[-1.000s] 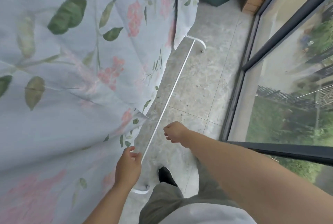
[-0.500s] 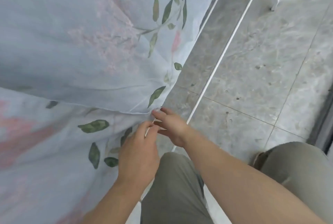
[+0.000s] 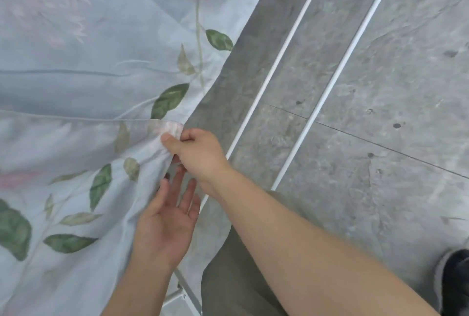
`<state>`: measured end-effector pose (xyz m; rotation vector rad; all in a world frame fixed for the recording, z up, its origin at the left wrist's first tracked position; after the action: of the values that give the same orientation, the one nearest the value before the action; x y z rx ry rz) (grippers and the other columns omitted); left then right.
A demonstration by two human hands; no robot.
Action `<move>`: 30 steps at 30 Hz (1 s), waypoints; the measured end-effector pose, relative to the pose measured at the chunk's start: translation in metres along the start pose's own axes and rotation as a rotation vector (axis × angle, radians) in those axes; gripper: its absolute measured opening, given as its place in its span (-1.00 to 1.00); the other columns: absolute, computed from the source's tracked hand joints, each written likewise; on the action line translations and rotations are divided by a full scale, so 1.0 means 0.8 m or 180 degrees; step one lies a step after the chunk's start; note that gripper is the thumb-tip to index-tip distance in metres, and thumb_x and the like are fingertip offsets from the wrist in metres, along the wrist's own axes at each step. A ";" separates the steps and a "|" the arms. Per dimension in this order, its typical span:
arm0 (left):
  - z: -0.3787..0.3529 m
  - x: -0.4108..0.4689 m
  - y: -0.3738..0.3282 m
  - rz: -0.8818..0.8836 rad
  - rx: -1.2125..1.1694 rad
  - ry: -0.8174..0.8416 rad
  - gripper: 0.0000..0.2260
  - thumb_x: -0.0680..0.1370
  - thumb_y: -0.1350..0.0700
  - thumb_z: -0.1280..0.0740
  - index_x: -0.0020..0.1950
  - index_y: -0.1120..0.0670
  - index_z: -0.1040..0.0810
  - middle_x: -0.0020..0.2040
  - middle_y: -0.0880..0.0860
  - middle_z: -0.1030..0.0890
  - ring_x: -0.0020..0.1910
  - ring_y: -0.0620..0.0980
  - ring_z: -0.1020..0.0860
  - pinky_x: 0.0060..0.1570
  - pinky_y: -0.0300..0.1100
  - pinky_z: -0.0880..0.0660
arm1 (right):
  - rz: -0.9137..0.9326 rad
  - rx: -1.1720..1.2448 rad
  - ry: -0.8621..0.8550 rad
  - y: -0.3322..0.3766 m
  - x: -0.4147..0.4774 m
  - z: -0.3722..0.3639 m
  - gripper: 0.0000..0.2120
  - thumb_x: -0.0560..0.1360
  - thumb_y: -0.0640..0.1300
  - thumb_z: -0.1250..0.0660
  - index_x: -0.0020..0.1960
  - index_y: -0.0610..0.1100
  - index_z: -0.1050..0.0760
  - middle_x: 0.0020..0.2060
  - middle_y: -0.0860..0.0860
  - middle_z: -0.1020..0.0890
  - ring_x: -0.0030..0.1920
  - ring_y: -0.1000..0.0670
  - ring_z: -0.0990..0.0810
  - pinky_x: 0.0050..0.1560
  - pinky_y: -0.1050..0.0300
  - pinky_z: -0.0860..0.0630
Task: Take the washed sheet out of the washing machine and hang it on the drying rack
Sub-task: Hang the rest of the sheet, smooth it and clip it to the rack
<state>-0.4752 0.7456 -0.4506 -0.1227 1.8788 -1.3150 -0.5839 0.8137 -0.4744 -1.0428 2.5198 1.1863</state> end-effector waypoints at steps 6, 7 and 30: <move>0.011 -0.001 -0.032 -0.0334 -0.0726 -0.0276 -0.69 0.20 0.23 -0.51 -0.07 0.08 -0.68 -0.08 -0.04 -0.61 -0.19 -0.09 -0.57 -0.06 -0.24 -0.30 | -0.0363 0.0554 0.0597 -0.011 0.002 0.008 -0.77 0.57 -0.17 -0.37 0.19 -0.23 -0.57 0.03 -0.05 -0.64 0.00 0.01 -0.62 -0.19 0.19 -0.54; 0.015 -0.002 -0.032 -0.0371 -0.0832 -0.0344 -0.70 0.20 0.24 -0.51 -0.09 0.08 -0.67 -0.12 -0.04 -0.59 -0.22 -0.09 -0.56 -0.06 -0.24 -0.30 | -0.0401 0.0605 0.0687 -0.014 0.003 0.006 -0.74 0.58 -0.17 -0.36 0.24 -0.23 -0.56 0.04 -0.03 -0.63 0.02 0.02 -0.61 -0.15 0.19 -0.54; 0.047 0.035 -0.036 -0.0954 -0.1220 -0.0297 -0.81 0.19 0.39 -0.41 -0.33 0.15 -0.50 -0.33 0.00 -0.41 -0.33 -0.09 -0.45 -0.07 -0.25 -0.25 | 0.0202 0.1052 0.1170 -0.005 0.042 -0.027 -0.81 0.55 -0.34 -0.30 -0.04 -0.10 -0.61 -0.27 0.12 -0.64 -0.29 0.25 -0.61 -0.24 0.37 -0.52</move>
<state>-0.4794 0.6910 -0.4474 -0.6746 2.0672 -1.0990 -0.6031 0.7787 -0.4768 -1.1860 2.9088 0.5955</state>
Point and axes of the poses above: each hand's wrist, its own x-axis towards the middle knuckle, its own z-axis out of the back of the hand, y = z × x, the point moved 4 cm from there along x, towards the middle knuckle
